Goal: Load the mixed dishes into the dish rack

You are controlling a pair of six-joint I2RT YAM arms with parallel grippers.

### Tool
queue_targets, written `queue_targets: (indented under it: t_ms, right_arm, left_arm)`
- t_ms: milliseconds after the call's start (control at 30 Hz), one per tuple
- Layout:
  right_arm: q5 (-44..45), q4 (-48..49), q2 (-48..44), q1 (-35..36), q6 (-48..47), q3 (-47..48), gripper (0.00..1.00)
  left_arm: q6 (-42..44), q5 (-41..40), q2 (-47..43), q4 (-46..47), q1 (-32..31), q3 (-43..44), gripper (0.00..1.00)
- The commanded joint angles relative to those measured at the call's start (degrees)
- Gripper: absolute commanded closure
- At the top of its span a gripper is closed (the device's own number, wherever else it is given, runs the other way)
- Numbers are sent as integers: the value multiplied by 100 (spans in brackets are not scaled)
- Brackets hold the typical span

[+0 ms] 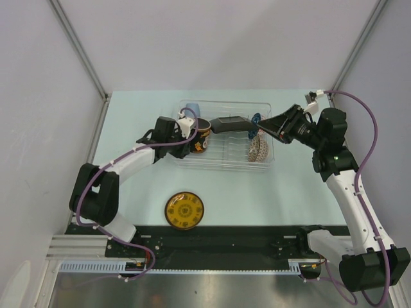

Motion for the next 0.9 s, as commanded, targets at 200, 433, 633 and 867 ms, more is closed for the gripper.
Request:
queue_targets:
  t_ms: [200,433,633,867]
  right_arm:
    - [-84,127,21,-41,-12,26,62]
    - [-58,66,83,-50,-21,26,55]
    - [-49,-4,83,-58,-29,26,53]
    - [-31,-57,30,-67,-82,26,52]
  left_arm:
    - [473,432,51,-380,-88,247,67]
    - [491,511,-282,-873,-105,388,46]
    - [491,537,-730,-1189,-105,405,37]
    - [351,783,-898,-1760,-105,1309,37]
